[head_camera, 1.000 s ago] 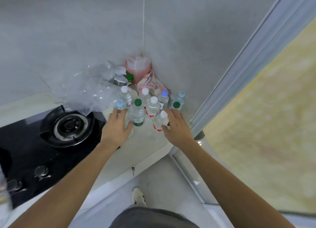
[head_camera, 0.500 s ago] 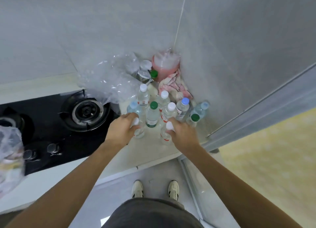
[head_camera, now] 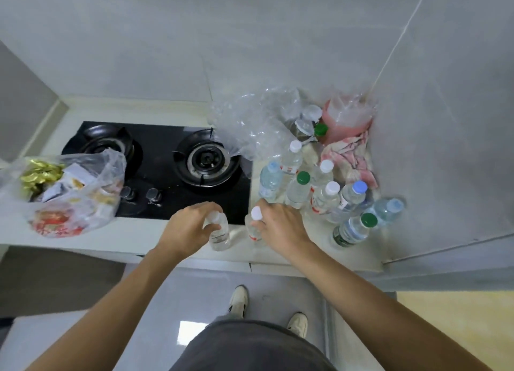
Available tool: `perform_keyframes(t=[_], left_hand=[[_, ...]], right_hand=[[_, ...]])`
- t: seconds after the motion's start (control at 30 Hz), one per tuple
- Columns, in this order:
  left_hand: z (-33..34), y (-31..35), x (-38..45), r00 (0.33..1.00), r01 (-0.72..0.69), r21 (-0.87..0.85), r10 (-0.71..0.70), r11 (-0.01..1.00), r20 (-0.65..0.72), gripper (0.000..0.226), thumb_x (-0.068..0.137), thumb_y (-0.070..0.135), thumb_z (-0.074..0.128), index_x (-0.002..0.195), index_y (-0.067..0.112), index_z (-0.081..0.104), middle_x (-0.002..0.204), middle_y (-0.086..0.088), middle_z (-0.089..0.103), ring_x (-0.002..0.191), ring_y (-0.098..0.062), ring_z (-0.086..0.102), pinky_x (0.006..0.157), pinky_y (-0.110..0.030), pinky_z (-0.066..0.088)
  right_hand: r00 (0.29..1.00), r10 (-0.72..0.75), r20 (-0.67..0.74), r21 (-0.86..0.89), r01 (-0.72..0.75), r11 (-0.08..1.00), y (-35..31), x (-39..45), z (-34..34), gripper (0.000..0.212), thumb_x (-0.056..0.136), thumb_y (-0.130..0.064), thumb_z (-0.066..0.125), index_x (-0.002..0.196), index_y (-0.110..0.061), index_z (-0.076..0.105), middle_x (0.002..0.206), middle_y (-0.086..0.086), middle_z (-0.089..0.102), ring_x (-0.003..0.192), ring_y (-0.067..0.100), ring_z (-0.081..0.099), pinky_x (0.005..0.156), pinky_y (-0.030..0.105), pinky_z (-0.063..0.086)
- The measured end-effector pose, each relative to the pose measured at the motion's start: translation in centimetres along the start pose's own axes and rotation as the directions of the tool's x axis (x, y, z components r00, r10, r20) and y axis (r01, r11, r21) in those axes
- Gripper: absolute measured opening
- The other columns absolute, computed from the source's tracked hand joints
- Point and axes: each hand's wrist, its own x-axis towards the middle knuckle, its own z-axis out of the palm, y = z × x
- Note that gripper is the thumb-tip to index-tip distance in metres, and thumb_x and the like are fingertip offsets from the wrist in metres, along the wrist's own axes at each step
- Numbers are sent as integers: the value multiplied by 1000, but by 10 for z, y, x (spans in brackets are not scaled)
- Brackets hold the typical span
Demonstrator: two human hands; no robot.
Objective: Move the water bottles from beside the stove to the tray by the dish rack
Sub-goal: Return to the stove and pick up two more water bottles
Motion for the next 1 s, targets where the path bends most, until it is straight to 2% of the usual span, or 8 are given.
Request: perform_keyframes(t=[0.17,0.3,0.37,0.47,0.6,0.7,0.77,1.0], left_hand=[[-1,-27,-13,998,43,-62,-45,997,-42,33,93,26,76,118,39,59,113,16,70,97,-16,68,81,-43,60],[9,-37,-19,997,6,-146,-18,989,-79,36,94,27,75,124,38,57,113,17,65,101,-13,65,82,-44,59],[16,-41,-22,996,16,-195,-32,981,-78,43,91,37,78,127,39,55,116,19,62,101,-13,65,83,-44,59],[31,-46,-23,992,73,-281,-99,957,-78,55,82,46,85,128,39,54,119,20,60,101,-9,64,84,-38,59],[53,-48,-21,969,208,-459,-245,864,-22,59,74,35,93,120,41,55,112,19,67,101,-6,65,83,-27,54],[68,-57,-17,941,306,-547,-334,779,52,60,69,29,97,114,39,59,107,19,69,99,-3,66,80,-20,49],[74,-62,-14,936,332,-545,-342,770,88,61,67,29,98,114,36,60,106,18,69,99,-5,66,81,-21,49],[74,-72,-15,940,328,-543,-326,773,104,58,69,37,97,113,42,60,104,19,71,98,-6,68,82,-24,56]], right_hand=[[995,-94,-27,31,95,995,-13,12,12,32,98,-43,67,106,-14,55,93,6,72,83,33,70,62,36,39],[994,-103,-21,190,105,976,-7,18,21,35,95,-47,72,105,-20,51,88,-6,63,76,23,59,60,36,40],[998,-57,5,294,53,954,1,20,28,38,90,-46,77,107,-23,52,91,-9,63,79,19,58,63,36,43],[991,14,130,450,-71,890,9,19,41,56,76,-57,85,114,-31,53,107,-11,68,95,16,64,80,35,53],[967,123,223,489,-220,844,15,13,65,72,59,-51,96,116,-39,52,107,-17,68,102,14,65,89,38,55],[952,212,220,524,-299,798,19,9,84,72,58,-41,98,111,-48,49,102,-16,71,99,13,69,88,44,59],[946,248,211,546,-324,773,19,8,94,71,57,-40,98,109,-53,51,103,-14,73,99,10,70,88,43,60],[952,232,197,576,-304,759,9,16,102,55,64,-37,93,103,-41,55,93,-12,72,87,9,71,81,45,61]])
